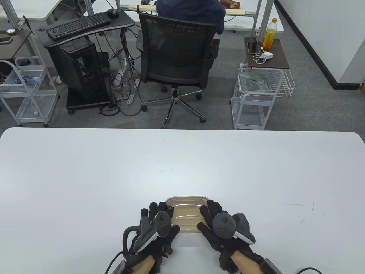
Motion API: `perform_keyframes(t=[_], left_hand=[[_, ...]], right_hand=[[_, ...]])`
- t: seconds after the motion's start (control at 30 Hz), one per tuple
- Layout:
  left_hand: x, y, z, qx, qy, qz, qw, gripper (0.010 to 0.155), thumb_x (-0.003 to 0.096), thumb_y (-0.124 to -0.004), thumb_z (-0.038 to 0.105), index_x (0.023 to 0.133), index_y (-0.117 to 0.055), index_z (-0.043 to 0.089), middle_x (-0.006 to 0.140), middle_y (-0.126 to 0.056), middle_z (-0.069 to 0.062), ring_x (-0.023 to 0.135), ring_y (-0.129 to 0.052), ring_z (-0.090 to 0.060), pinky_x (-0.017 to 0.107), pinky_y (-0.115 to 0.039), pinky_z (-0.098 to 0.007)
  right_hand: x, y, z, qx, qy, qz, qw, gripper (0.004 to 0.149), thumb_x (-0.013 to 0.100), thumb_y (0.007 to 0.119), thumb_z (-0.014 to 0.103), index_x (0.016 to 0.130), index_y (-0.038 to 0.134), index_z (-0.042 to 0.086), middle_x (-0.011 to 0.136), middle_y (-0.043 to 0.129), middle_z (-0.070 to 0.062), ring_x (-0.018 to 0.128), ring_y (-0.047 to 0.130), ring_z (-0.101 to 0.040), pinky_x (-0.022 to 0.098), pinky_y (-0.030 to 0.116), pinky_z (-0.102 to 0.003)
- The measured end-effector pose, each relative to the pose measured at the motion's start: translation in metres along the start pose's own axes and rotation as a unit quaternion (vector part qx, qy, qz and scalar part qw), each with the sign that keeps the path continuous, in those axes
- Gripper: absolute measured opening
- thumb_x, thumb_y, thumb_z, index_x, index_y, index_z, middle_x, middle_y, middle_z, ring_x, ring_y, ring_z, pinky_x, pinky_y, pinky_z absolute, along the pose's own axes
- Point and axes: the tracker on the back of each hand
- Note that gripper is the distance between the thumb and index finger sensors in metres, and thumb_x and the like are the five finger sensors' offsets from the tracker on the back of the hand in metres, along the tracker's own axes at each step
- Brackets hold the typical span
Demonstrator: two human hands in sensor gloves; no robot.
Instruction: Cover the takeout box
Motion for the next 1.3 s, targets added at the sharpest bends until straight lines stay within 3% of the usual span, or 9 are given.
perform_keyframes(t=[0.3, 0.77, 0.93, 1.3], left_hand=[[0.0, 0.0, -0.001, -0.004, -0.003, 0.004, 1.0, 0.073, 0.0359, -0.061, 0.074, 0.103, -0.045, 0.052, 0.123, -0.035, 0.021, 0.119, -0.029, -0.009, 0.084, -0.019, -0.032], [-0.012, 0.034, -0.049, -0.052, 0.002, 0.113, 0.992, 0.073, 0.0346, -0.061, 0.076, 0.103, -0.051, 0.053, 0.123, -0.043, 0.021, 0.119, -0.034, -0.01, 0.083, -0.019, -0.034], [-0.016, 0.041, -0.062, -0.056, 0.01, 0.133, 0.989, 0.073, 0.0345, -0.062, 0.076, 0.103, -0.051, 0.053, 0.123, -0.043, 0.021, 0.119, -0.033, -0.01, 0.083, -0.019, -0.034], [-0.017, 0.04, -0.069, -0.063, 0.025, 0.125, 0.99, 0.073, 0.0347, -0.062, 0.075, 0.103, -0.051, 0.053, 0.123, -0.043, 0.02, 0.119, -0.033, -0.01, 0.083, -0.019, -0.034]], right_hand=[[0.0, 0.0, 0.0, 0.002, -0.002, -0.004, 1.0, 0.065, 0.063, 0.063, 0.04, 0.113, 0.05, 0.0, 0.117, 0.033, -0.035, 0.103, 0.039, -0.057, 0.066, 0.047, -0.073], [-0.032, -0.048, -0.031, -0.025, 0.046, -0.151, 0.987, 0.069, 0.062, 0.066, 0.044, 0.114, 0.049, 0.003, 0.117, 0.038, -0.034, 0.105, 0.034, -0.057, 0.065, 0.039, -0.078], [-0.039, -0.054, -0.046, -0.009, 0.068, -0.161, 0.985, 0.069, 0.062, 0.067, 0.044, 0.114, 0.049, 0.004, 0.118, 0.038, -0.033, 0.105, 0.032, -0.057, 0.065, 0.037, -0.078], [-0.041, -0.054, -0.057, 0.01, 0.094, -0.159, 0.983, 0.069, 0.062, 0.067, 0.044, 0.115, 0.049, 0.004, 0.118, 0.037, -0.033, 0.106, 0.031, -0.056, 0.066, 0.035, -0.079]])
Point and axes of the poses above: the tracker on the back of each hand, its own z axis roughly to the thumb side, its own x axis roughly from the wrist to the fingertips, y = z × x
